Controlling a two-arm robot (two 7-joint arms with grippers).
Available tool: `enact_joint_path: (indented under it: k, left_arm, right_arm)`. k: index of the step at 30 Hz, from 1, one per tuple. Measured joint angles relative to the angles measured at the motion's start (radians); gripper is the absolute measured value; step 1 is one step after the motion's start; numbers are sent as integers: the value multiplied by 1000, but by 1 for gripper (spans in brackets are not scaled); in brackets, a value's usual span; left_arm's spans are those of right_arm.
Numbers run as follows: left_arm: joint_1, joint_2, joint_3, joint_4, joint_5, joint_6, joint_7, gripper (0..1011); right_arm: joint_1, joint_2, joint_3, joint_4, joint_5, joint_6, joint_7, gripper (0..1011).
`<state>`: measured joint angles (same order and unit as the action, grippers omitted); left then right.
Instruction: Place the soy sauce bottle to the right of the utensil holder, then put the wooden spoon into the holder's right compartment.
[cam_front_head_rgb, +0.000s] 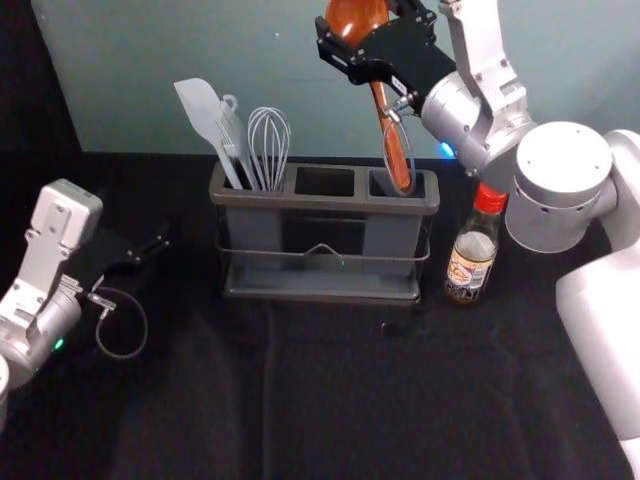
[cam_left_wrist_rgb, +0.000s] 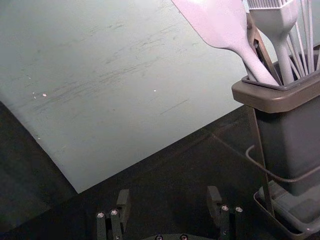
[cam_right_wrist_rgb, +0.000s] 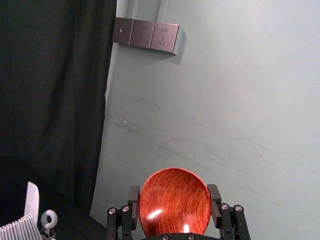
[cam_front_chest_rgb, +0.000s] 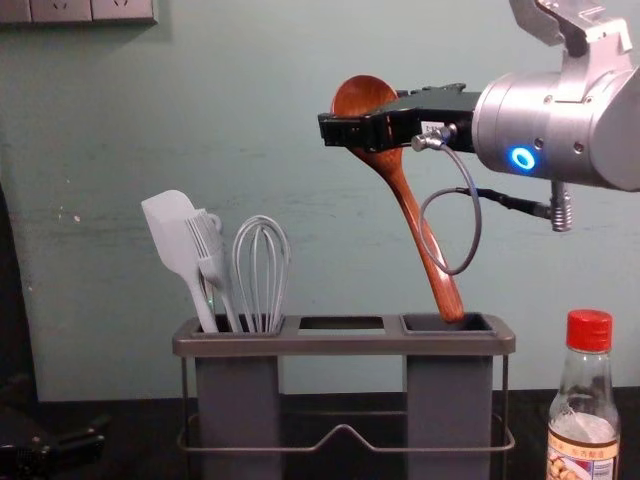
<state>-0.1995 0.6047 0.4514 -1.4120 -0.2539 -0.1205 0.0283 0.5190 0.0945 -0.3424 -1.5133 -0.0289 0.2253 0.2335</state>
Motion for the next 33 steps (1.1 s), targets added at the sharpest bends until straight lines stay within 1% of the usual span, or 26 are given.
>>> enact_joint_path:
  k: [14,21,27,31,33]
  left_arm:
    - [0,0,0,0,0,0,0,1005]
    - [0,0,0,0,0,0,0,1005]
    - [0,0,0,0,0,0,0,1005]
    - [0,0,0,0,0,0,0,1005]
    - [0,0,0,0,0,0,0,1005]
  right_arm:
    - [27,-7,-3,73,1,-27,5,836]
    - [25,-6,-4,82,4,-31,9,836]
    - [8,3,-4,61,11,-28,14,836]
    - [-12,14,-2,22,17,-9,20,837]
    - [-26,22,-1,-11,20,5,23,836]
